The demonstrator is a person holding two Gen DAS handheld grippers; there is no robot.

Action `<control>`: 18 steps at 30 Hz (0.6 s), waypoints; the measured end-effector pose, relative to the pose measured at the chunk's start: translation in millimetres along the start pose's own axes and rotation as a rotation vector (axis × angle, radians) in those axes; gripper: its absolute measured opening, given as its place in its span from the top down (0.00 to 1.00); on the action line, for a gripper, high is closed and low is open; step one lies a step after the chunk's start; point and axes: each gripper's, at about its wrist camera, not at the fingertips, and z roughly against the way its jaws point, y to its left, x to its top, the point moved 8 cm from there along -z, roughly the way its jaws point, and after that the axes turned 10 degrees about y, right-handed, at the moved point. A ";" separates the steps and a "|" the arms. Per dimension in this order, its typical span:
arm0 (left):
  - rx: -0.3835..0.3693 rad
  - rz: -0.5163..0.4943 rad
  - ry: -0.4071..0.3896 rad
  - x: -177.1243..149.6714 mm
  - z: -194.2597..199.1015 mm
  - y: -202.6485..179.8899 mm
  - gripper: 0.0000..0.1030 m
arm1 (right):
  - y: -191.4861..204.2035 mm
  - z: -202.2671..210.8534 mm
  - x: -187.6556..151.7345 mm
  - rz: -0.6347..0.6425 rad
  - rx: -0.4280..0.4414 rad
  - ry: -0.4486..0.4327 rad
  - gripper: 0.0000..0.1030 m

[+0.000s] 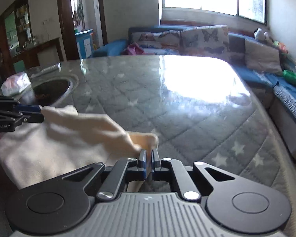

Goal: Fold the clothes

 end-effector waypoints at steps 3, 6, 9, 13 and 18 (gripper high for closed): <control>-0.044 0.005 0.006 8.1 -5.1 -6.0 0.72 | 13.7 10.3 15.7 0.024 0.050 -0.040 0.92; -0.068 0.008 0.019 14.8 -16.0 -13.2 0.73 | 32.9 7.6 30.2 0.058 0.114 -0.048 0.91; -0.076 0.014 0.031 17.8 -26.5 -15.3 0.73 | 56.0 -11.4 41.3 0.098 0.169 -0.024 0.91; -0.074 0.035 0.049 16.5 -38.6 -10.3 0.72 | 67.1 -41.8 40.5 0.123 0.155 0.046 0.91; -0.060 0.027 0.037 15.5 -38.8 -11.6 0.71 | 63.9 -37.6 39.7 0.134 0.144 0.036 0.91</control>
